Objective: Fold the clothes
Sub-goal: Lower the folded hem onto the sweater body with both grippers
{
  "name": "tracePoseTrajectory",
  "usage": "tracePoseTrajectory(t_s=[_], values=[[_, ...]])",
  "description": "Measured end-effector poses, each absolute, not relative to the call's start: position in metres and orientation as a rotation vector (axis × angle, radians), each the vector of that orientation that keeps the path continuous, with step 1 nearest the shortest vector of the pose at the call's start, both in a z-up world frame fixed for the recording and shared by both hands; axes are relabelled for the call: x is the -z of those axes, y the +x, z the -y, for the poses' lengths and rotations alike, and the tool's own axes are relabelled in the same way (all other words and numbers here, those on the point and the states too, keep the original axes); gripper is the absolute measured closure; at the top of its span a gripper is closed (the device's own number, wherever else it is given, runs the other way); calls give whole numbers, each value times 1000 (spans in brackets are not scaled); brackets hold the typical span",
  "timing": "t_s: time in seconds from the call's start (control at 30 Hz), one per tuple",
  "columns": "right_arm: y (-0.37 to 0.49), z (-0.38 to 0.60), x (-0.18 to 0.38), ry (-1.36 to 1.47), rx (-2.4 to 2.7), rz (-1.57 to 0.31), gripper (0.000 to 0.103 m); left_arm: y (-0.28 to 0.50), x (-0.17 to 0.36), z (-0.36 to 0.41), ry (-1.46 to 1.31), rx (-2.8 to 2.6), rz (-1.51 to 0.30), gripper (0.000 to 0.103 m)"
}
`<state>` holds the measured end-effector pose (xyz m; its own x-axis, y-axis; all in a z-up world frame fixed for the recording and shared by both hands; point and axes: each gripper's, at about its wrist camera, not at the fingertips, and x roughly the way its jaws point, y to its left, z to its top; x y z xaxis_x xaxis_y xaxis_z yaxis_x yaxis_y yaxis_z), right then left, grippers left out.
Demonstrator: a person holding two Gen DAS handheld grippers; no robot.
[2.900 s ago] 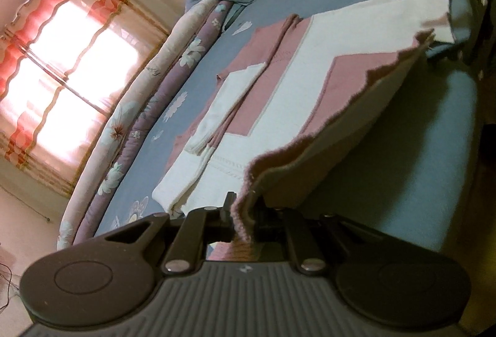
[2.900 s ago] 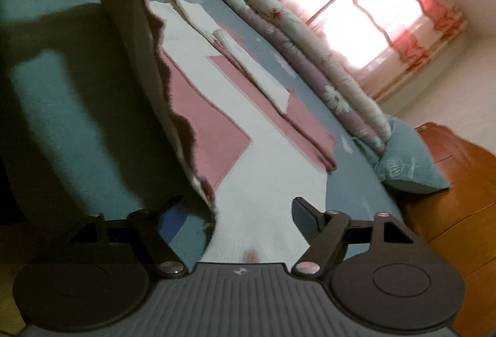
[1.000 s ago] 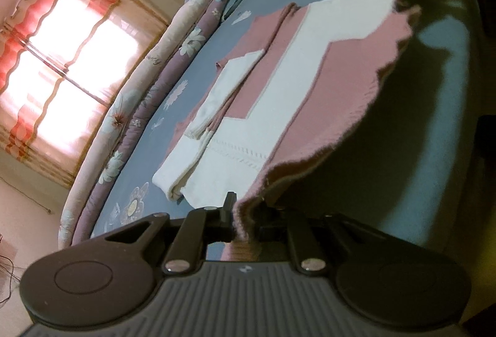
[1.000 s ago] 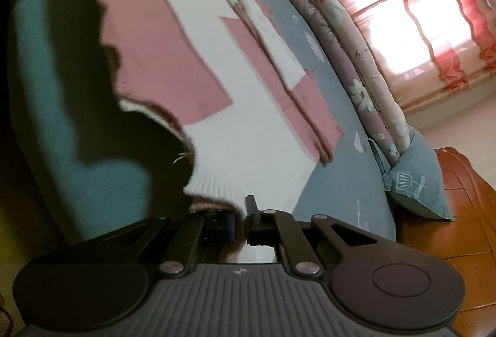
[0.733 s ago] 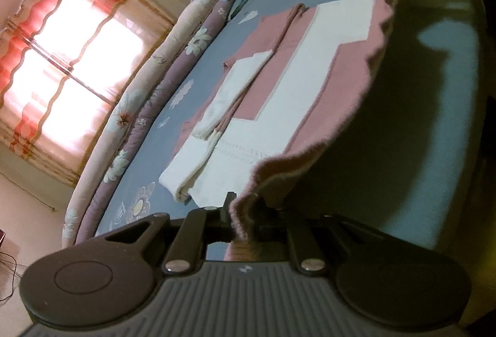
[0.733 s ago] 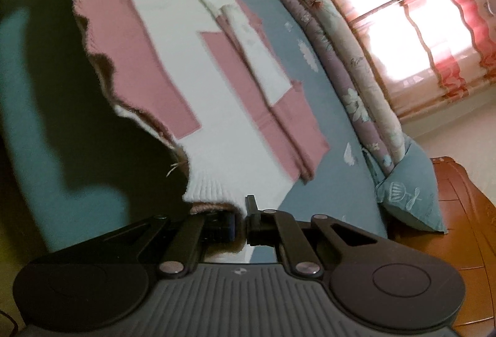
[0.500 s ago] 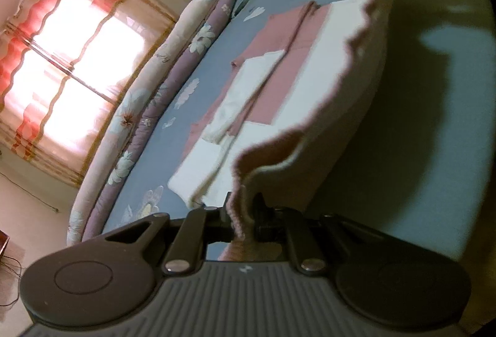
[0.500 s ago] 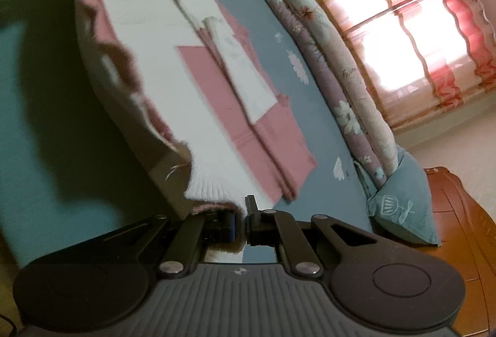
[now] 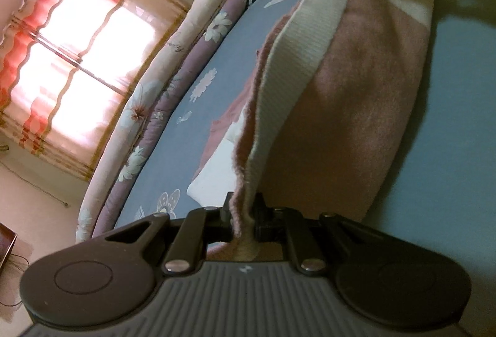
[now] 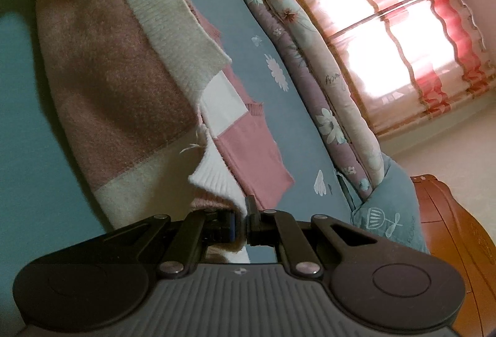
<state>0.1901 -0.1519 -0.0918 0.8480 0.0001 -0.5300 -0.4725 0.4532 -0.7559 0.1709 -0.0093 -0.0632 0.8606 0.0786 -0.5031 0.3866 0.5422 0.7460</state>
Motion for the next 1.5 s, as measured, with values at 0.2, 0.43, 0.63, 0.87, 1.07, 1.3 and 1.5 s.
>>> tracePoseTrajectory(t_s=[0.2,0.43,0.63,0.87,1.07,1.3,1.5], values=[[217,150,96,-1089,-300,-488,95,193,65,5,1005,179,-528,94],[264,146,100,-1078,-284,-480,95,236,69,1,1002,150,-534,94],[313,144,112,-1066,-264,-482,95,290,76,-3,977,126,-554,94],[361,137,129,-1075,-240,-489,95,341,88,-7,977,107,-570,93],[383,133,146,-1059,-251,-528,95,364,106,-9,981,113,-607,92],[387,132,167,-1059,-269,-559,89,374,118,-15,951,127,-641,86],[395,133,166,-1032,-294,-582,86,381,115,-19,907,134,-654,86]])
